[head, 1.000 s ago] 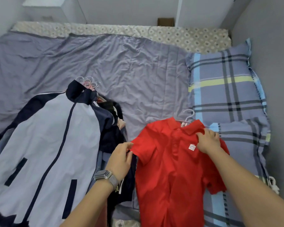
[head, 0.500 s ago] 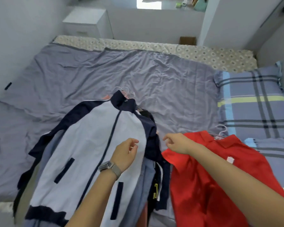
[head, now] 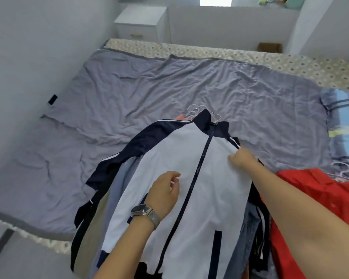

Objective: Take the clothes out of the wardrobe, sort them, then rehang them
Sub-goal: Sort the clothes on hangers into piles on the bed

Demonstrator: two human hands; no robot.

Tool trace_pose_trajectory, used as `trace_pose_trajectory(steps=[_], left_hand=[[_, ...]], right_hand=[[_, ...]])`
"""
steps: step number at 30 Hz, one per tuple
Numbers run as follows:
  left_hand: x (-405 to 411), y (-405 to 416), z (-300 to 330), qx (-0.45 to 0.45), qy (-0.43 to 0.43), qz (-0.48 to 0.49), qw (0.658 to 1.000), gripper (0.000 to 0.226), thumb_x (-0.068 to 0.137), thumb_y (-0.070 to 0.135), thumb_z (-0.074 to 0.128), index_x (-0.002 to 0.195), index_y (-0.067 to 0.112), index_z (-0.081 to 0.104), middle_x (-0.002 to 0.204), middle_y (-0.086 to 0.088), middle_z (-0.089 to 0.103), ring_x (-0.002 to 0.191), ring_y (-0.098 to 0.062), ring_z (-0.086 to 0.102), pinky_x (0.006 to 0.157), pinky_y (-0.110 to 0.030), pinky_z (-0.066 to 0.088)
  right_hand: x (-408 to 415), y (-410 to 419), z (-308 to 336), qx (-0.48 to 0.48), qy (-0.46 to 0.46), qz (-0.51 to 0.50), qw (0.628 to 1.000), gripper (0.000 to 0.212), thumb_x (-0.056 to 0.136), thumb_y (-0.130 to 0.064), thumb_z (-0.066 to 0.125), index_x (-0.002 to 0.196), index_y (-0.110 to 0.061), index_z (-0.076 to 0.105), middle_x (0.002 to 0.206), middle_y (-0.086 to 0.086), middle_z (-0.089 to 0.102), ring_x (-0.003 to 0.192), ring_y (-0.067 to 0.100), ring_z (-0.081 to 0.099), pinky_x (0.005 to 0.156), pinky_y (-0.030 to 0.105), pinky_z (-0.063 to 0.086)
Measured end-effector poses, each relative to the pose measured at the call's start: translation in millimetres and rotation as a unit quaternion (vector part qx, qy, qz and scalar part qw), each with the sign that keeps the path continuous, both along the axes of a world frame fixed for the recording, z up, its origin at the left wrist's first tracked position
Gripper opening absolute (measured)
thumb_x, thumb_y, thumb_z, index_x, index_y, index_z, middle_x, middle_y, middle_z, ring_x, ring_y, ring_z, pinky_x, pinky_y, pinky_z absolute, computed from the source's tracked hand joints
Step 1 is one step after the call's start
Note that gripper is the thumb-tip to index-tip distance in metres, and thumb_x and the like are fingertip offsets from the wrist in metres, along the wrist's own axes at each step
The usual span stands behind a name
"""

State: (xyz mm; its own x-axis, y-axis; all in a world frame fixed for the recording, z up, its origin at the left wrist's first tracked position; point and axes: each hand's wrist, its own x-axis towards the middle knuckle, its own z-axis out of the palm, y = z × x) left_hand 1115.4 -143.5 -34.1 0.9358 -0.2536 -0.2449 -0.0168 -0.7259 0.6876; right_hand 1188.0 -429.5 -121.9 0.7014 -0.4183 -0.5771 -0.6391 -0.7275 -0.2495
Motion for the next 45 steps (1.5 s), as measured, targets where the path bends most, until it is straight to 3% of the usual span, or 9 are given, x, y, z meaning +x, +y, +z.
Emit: trace_pose_trajectory(steps=[6, 10, 15, 17, 21, 28, 36, 40, 45], left_hand=[[-12.3, 23.8, -6.7, -0.025, 0.007, 0.002, 1.000, 0.025, 0.094, 0.013, 0.047, 0.116, 0.021, 0.055, 0.104, 0.007, 0.058, 0.092, -0.007, 0.056, 0.083, -0.020, 0.046], [-22.2, 43.4, -10.6, -0.021, 0.002, -0.006, 1.000, 0.024, 0.093, 0.013, 0.049, 0.111, 0.027, 0.054, 0.100, 0.013, 0.057, 0.090, -0.003, 0.056, 0.076, -0.008, 0.041], [-21.2, 46.3, -25.3, -0.016, 0.024, 0.010, 1.000, 0.023, 0.093, 0.011, 0.049, 0.111, 0.024, 0.055, 0.096, 0.015, 0.057, 0.087, -0.001, 0.055, 0.070, -0.004, 0.039], [-21.4, 36.8, -31.4, -0.014, 0.041, 0.001, 0.999, 0.025, 0.092, 0.010, 0.049, 0.113, 0.020, 0.056, 0.096, 0.014, 0.057, 0.087, -0.002, 0.055, 0.070, -0.003, 0.038], [-16.0, 22.0, -37.4, -0.021, 0.056, -0.014, 0.998, 0.026, 0.092, 0.011, 0.048, 0.115, 0.020, 0.056, 0.098, 0.012, 0.057, 0.089, -0.003, 0.055, 0.071, -0.005, 0.039], [6.7, 7.7, -34.8, -0.031, 0.047, -0.019, 0.998, 0.026, 0.092, 0.010, 0.048, 0.115, 0.019, 0.056, 0.102, 0.008, 0.059, 0.091, -0.005, 0.055, 0.079, -0.017, 0.044], [55.4, 3.4, -31.2, -0.019, -0.059, 0.046, 0.997, 0.038, 0.089, 0.004, 0.052, 0.127, 0.007, 0.049, 0.122, -0.007, 0.051, 0.101, -0.015, 0.052, 0.090, -0.028, 0.044], [116.9, -7.1, -27.1, 0.102, -0.174, -0.040, 0.979, 0.058, 0.081, 0.009, 0.062, 0.135, 0.018, 0.042, 0.135, -0.005, 0.047, 0.124, -0.023, 0.044, 0.097, -0.043, 0.044], [159.1, -9.7, -46.1, 0.141, -0.064, -0.095, 0.983, 0.036, 0.078, 0.036, 0.046, 0.113, 0.038, 0.054, 0.120, 0.006, 0.056, 0.106, -0.025, 0.058, 0.085, -0.040, 0.049]], right_hand=[[-5.2, 44.0, 8.4, 0.006, -0.058, 0.010, 0.998, 0.036, 0.095, -0.028, 0.047, 0.126, -0.009, 0.048, 0.126, 0.012, 0.055, 0.117, 0.032, 0.051, 0.087, 0.038, 0.044], [5.4, 34.9, 11.8, -0.116, -0.119, 0.016, 0.986, 0.048, 0.090, -0.022, 0.054, 0.133, -0.009, 0.039, 0.135, 0.015, 0.043, 0.125, 0.033, 0.037, 0.097, 0.042, 0.038], [16.5, 19.0, 11.1, 0.021, 0.099, -0.035, 0.994, 0.094, 0.081, -0.046, 0.064, 0.146, 0.002, 0.014, 0.145, 0.012, 0.035, 0.130, 0.032, 0.041, 0.104, 0.040, 0.039], [16.9, 24.5, 5.4, 0.021, 0.088, -0.061, 0.994, 0.105, 0.065, -0.057, 0.069, 0.146, -0.011, 0.021, 0.141, 0.012, 0.040, 0.130, 0.033, 0.039, 0.105, 0.043, 0.039], [22.6, 20.0, -4.3, 0.058, -0.006, -0.119, 0.991, 0.077, 0.056, -0.069, 0.042, 0.121, -0.027, 0.047, 0.118, 0.006, 0.057, 0.113, 0.034, 0.049, 0.099, 0.045, 0.041], [26.9, 28.5, 3.2, 0.040, -0.123, -0.052, 0.990, 0.049, 0.082, -0.028, 0.069, 0.126, -0.014, 0.054, 0.126, 0.013, 0.050, 0.117, 0.033, 0.050, 0.094, 0.041, 0.045], [-3.2, 50.5, -0.9, 0.011, -0.222, 0.078, 0.972, 0.066, 0.066, 0.015, 0.051, 0.122, -0.019, 0.048, 0.090, 0.002, 0.064, 0.091, 0.030, 0.058, 0.079, 0.039, 0.041], [-23.1, 48.5, 0.9, 0.000, -0.284, 0.106, 0.953, 0.052, 0.071, 0.013, 0.057, 0.109, -0.022, 0.056, 0.093, -0.007, 0.060, 0.090, 0.020, 0.056, 0.071, 0.034, 0.037], [-27.8, 43.4, 6.4, 0.003, -0.264, 0.109, 0.958, 0.051, 0.078, 0.005, 0.059, 0.124, -0.018, 0.053, 0.113, -0.001, 0.060, 0.104, 0.022, 0.055, 0.087, 0.036, 0.039]])
